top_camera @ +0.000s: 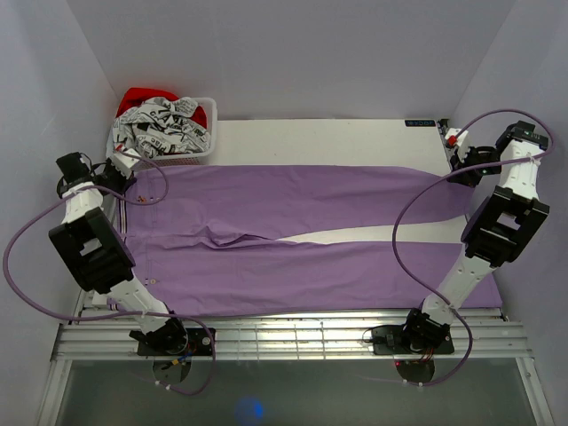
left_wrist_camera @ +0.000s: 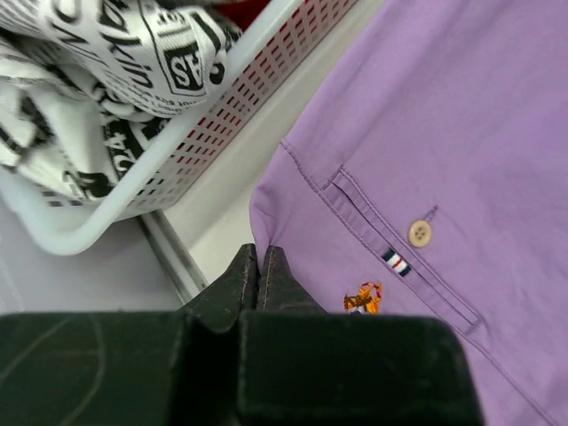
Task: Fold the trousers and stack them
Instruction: Fold the trousers
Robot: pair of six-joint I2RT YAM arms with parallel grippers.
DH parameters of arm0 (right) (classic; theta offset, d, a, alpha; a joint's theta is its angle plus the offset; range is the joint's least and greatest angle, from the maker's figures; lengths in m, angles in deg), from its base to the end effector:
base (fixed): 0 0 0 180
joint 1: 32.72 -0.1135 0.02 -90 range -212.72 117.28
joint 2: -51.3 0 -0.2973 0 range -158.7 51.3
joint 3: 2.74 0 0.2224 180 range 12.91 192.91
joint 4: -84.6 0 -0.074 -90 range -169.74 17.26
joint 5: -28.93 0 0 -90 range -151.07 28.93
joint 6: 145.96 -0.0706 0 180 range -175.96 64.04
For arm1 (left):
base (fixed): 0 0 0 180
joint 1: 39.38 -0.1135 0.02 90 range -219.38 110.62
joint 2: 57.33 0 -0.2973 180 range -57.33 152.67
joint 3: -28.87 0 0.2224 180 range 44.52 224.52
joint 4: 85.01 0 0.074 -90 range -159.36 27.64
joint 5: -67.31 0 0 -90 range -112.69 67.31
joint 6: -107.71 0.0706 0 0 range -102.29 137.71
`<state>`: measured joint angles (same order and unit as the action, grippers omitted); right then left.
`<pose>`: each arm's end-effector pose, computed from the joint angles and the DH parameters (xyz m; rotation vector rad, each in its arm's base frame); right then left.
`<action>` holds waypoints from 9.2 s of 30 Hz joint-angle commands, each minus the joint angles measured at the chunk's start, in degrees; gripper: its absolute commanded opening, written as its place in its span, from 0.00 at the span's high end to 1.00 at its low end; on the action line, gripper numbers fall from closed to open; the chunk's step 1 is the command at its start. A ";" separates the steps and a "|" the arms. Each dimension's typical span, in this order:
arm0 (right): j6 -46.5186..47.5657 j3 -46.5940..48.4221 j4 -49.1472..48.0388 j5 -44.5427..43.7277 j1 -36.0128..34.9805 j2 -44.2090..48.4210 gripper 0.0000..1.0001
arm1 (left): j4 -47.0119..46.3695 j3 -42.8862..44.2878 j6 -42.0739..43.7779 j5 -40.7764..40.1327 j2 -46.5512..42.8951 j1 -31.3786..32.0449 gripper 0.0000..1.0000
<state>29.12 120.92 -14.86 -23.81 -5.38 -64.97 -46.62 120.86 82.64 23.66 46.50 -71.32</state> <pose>0.3837 -0.1503 0.2841 -1.2848 2.0779 0.1571 0.3556 0.1615 0.2622 0.9102 1.9259 -0.0282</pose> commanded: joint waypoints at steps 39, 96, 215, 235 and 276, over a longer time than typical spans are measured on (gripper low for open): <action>8.20 -49.20 -7.82 -9.39 1.77 31.29 0.52 | 18.45 -47.33 46.91 -15.57 -33.97 -21.87 1.00; -13.63 -2.02 -3.12 -7.29 -9.40 -13.99 0.80 | 12.24 -24.74 17.08 -17.43 -10.49 -2.86 1.00; -21.01 -44.53 -19.70 -11.93 12.40 26.01 0.23 | 22.27 -31.94 0.75 -0.81 -38.88 13.92 0.02; -12.74 -48.59 -16.46 -15.37 12.39 22.14 0.45 | 20.76 -32.92 -1.38 -7.67 -35.36 18.41 0.02; -20.11 -39.53 -4.77 -17.65 18.19 24.33 0.31 | 21.03 -34.59 -1.21 -8.20 -38.61 18.58 0.02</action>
<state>13.67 82.52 -25.13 -39.18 10.40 -42.17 -26.27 85.58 80.71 13.39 10.15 -53.01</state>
